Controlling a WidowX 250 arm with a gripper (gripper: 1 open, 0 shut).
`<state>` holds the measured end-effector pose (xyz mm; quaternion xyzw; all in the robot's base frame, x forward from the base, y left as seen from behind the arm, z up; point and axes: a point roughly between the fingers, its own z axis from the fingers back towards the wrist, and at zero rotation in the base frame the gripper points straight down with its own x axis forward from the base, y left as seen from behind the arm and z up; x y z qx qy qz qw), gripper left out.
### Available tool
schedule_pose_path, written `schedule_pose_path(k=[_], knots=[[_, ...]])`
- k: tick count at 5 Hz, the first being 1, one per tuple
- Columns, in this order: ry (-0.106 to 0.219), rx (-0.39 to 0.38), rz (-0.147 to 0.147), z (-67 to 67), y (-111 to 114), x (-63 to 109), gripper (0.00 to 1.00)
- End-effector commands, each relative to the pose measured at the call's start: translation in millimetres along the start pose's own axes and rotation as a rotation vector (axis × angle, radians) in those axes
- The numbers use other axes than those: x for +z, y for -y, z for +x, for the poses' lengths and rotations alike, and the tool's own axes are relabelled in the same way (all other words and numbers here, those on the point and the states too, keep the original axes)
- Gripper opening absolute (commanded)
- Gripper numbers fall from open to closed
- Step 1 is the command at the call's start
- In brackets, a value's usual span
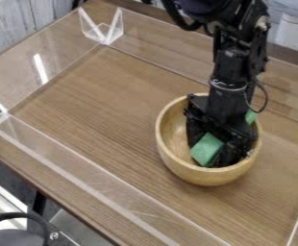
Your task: Put the green block in the brown bowl
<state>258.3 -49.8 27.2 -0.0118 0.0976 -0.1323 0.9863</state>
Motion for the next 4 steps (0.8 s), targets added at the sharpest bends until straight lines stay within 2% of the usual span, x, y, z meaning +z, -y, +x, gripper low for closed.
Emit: schedule_pose_path(k=[1,3,4], knots=[[0.041,0.010,0.002,1.0,-3.5,15.8,1.00],[0.063,0.022,-0.004,-1.8,-5.0,30.3,1.00],[0.107,0.035,0.000,-4.6,-7.2,49.8,1.00]])
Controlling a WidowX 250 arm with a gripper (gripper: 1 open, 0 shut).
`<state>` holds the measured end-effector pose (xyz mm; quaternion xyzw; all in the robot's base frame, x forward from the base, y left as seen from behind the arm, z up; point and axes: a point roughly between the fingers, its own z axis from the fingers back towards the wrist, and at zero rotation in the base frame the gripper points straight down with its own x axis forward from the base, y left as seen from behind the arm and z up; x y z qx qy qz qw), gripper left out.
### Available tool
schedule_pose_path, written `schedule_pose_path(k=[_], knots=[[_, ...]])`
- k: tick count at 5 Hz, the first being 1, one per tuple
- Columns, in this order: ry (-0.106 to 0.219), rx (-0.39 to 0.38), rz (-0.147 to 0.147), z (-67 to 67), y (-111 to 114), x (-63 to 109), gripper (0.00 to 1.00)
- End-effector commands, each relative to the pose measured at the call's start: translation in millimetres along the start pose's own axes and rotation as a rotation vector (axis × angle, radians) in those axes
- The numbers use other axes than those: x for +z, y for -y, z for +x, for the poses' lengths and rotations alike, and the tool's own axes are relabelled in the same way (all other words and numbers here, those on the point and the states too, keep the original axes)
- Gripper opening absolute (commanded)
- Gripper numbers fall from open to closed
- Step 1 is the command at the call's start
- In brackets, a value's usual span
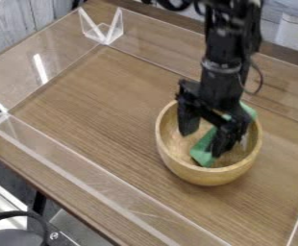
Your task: Put the green block in the brown bowl
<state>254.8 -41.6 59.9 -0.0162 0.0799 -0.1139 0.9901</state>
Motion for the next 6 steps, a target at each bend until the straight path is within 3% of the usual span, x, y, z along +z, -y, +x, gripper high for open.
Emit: schedule_pose_path(k=[1,2,3,4,6], knots=[[0.144,0.022,0.020,2.4,-8.0,53.3,1.00],[0.210,0.052,0.031,0.1,-18.9,86.3,1.00],[0.248,0.083,0.044,-3.9,-35.0,111.6,1.00],[0.254,0.090,0.040,-0.9,-44.5,109.7,1.00],[0.226,0.071,0.012,-2.3,-43.4,92.3,1.00]])
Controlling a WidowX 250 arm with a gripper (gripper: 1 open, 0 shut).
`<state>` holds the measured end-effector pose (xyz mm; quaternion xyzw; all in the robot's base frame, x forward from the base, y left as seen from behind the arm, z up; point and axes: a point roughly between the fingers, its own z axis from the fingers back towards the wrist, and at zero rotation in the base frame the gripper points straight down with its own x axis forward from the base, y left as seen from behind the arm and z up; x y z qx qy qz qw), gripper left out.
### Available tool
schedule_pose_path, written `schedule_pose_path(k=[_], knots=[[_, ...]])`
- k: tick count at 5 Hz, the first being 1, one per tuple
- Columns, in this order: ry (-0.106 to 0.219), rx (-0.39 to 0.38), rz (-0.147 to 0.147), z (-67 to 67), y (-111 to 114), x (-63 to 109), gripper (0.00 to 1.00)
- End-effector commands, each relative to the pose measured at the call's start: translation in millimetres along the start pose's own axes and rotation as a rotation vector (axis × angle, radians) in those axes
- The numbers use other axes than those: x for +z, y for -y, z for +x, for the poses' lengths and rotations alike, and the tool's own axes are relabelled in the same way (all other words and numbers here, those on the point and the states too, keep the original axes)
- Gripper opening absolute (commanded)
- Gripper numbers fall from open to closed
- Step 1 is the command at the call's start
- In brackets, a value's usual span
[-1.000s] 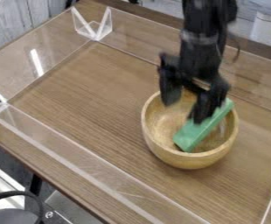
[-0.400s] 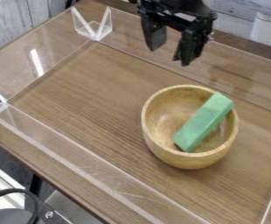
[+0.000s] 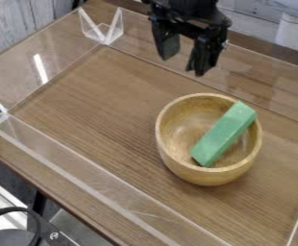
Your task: Put the green block in the brown bowl
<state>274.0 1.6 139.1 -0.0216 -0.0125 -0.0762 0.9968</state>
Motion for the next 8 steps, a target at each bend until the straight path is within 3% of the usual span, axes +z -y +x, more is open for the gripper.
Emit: schedule_pose_path(k=[1,8], knots=[[0.049,-0.009,-0.013,4.5,0.2,3.4,1.00],[0.075,-0.013,-0.026,12.8,-8.6,-11.0,1.00]])
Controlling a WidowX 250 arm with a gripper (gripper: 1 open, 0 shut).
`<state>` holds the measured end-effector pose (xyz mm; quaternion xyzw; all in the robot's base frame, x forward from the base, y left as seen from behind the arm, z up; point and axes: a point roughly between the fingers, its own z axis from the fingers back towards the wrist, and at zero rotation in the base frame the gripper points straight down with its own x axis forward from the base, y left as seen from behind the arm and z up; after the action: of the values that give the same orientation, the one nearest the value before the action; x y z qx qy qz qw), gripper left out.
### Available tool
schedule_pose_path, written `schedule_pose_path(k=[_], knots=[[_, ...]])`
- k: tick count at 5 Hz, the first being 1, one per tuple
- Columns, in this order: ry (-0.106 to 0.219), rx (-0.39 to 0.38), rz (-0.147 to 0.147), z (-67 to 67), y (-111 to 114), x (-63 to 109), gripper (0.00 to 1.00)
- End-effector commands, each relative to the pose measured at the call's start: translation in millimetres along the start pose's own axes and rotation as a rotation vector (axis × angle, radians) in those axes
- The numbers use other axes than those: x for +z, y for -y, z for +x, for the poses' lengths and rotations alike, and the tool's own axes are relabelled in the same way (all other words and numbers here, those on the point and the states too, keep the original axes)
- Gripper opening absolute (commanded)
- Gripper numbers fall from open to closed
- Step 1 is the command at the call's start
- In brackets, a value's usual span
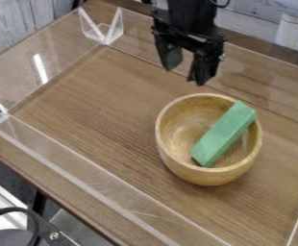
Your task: Put the green block in the brown bowl
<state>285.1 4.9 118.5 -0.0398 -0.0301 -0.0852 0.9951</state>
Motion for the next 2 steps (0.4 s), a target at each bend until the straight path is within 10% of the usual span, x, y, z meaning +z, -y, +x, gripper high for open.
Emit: schedule_pose_path(k=[1,2], knots=[[0.043,0.021,0.019,3.8,-15.5,12.7,1.00],[0.050,0.040,0.030,7.0,-32.0,14.9,1.00]])
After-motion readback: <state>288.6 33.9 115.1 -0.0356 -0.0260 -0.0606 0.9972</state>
